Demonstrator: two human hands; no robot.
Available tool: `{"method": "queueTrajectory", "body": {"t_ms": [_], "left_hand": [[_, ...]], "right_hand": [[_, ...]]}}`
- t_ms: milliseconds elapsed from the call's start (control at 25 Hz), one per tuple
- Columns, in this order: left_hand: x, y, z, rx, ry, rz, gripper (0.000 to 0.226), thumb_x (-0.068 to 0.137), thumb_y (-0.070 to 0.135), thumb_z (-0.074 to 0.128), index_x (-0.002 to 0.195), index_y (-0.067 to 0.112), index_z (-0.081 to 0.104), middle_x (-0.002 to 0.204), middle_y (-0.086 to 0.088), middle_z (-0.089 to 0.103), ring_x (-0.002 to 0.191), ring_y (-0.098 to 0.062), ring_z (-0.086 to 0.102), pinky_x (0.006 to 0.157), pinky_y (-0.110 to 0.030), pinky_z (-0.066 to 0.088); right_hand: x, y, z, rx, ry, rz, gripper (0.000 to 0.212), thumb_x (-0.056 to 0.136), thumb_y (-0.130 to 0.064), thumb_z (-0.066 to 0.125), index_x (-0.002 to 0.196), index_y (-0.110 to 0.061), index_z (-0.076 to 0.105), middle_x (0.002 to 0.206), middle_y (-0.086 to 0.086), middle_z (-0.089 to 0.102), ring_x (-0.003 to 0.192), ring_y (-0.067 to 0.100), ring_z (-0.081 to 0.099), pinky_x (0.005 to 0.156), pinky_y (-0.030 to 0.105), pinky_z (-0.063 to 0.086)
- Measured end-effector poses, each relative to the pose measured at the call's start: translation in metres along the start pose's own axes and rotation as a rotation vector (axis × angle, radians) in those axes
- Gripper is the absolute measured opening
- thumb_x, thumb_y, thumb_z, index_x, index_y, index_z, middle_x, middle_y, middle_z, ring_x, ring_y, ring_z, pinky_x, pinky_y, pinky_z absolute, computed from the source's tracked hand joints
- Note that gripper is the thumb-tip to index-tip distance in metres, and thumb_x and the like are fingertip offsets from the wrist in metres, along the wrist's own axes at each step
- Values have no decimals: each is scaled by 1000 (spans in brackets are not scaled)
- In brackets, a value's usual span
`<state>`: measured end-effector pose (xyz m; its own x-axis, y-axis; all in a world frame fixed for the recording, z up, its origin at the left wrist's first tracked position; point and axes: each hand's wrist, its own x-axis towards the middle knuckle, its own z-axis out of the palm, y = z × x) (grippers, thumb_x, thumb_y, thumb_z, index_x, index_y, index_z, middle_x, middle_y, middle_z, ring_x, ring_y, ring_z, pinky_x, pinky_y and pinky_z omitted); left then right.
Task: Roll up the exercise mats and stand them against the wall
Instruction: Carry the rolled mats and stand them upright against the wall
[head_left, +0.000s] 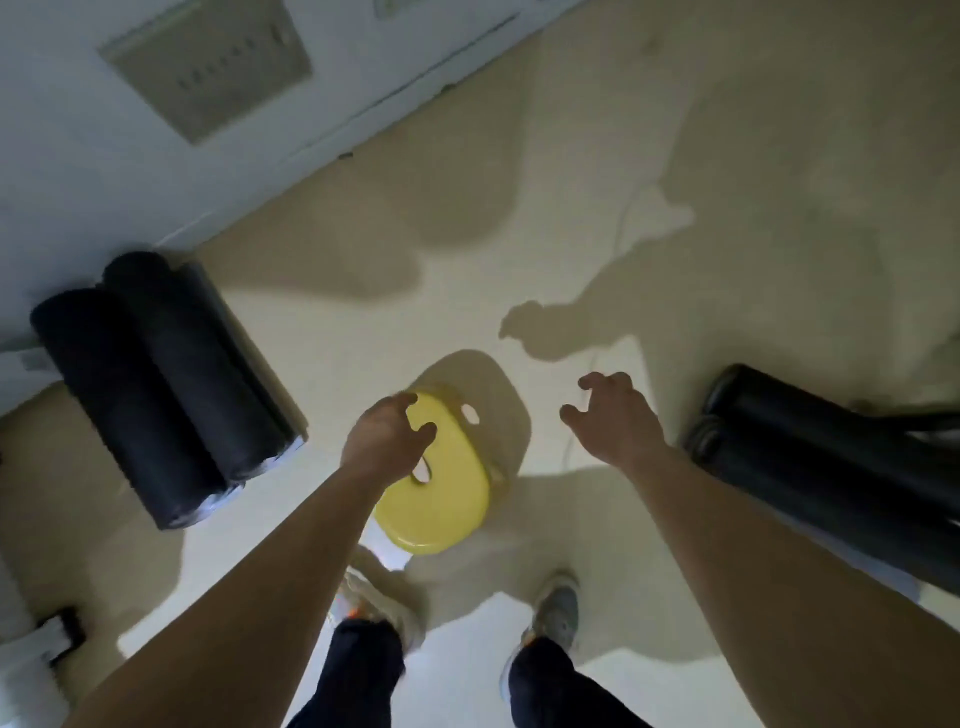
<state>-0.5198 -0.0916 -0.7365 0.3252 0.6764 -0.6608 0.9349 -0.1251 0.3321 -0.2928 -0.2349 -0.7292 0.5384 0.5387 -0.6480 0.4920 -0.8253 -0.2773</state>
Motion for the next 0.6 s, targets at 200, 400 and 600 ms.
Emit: {"method": "queueTrajectory", "body": {"t_ms": [200,400,600], "left_hand": [[-61,144,114,273,-125,318,60,99,40,57,154,23,40,151,-6,49,138,-25,46,109,-33,35],[-111,245,227,424,-203,523,58,100,39,54,153,22,41,149,-5,51,137,-24,46,108,-35,37],[-154,312,354,504,-236,598,58,99,39,56,152,22,41,150,-4,49,137,-25,47,110,-37,39]], "right_hand": [[-88,221,-26,105,78,298,58,102,-43,56,152,-17,42,152,14,38,134,35,48,106,45,46],[-167,373,-18,259,193,479,59,102,-45,57,154,-21,41,156,13,36,132,37,52,106,50,49],[-199,508,12,345,228,550,58,100,-44,57,152,-21,44,149,11,42,129,34,53,102,45,50]]}}
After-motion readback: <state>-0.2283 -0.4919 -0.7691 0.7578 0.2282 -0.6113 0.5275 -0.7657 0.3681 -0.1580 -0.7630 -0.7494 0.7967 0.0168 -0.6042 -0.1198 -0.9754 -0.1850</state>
